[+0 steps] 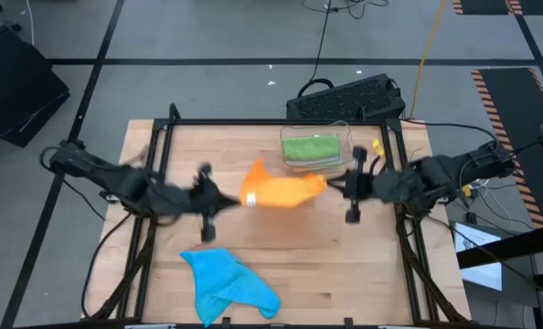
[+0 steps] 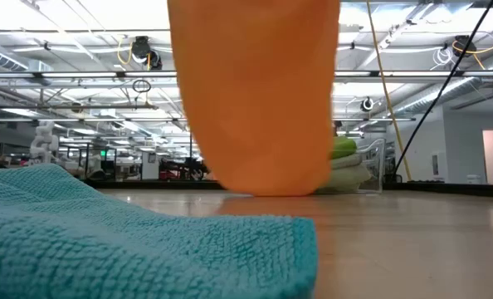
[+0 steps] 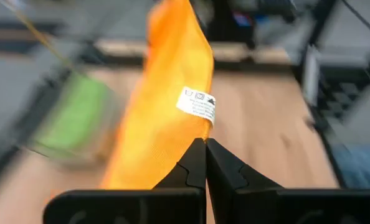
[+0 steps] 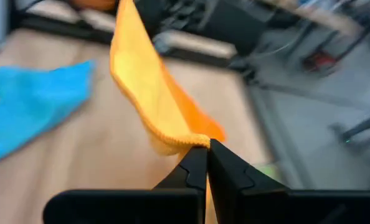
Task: Fold microfiber towels
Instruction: Fold the orange microfiber towel
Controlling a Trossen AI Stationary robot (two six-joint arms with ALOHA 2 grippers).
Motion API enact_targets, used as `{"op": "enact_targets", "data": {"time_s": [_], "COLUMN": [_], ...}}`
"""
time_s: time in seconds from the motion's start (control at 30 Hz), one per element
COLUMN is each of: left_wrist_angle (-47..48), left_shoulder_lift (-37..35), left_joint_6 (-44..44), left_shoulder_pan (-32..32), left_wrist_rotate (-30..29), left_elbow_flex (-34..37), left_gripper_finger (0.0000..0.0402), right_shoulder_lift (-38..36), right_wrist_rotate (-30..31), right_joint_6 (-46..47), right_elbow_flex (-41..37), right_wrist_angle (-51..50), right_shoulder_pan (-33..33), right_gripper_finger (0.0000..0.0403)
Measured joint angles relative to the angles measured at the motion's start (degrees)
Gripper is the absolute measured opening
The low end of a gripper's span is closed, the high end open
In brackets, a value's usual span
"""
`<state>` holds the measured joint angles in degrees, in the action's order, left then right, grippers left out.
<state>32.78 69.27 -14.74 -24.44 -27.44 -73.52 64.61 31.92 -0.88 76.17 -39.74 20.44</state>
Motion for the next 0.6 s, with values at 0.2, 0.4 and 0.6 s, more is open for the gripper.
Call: {"op": "enact_targets", "data": {"time_s": [0.2, 0.4, 0.6], "left_wrist_angle": [-4.8, -9.0, -8.9], "left_shoulder_lift": [6.8, 14.6, 21.2], "left_joint_6": [-7.2, -12.6, -17.7], "left_shoulder_pan": [-7.6, -12.1, -14.4], "left_wrist_rotate": [3.0, 2.1, 2.3], "left_elbow_flex": [3.5, 3.6, 3.6], "left_gripper_finger": [0.0001, 0.0001, 0.0002], "right_shoulder_lift": [2.4, 4.0, 4.1], "right_wrist_rotate": [-10.1, -15.6, -15.7], "right_joint_6": [12.3, 20.3, 27.8], "right_elbow_flex": [-3.3, -11.7, -21.5], "right_wrist_angle": [0.9, 7.4, 15.2], "right_shoulder_pan": [5.9, 11.2, 14.7], "right_gripper_finger": [0.0001, 0.0001, 0.0000]}}
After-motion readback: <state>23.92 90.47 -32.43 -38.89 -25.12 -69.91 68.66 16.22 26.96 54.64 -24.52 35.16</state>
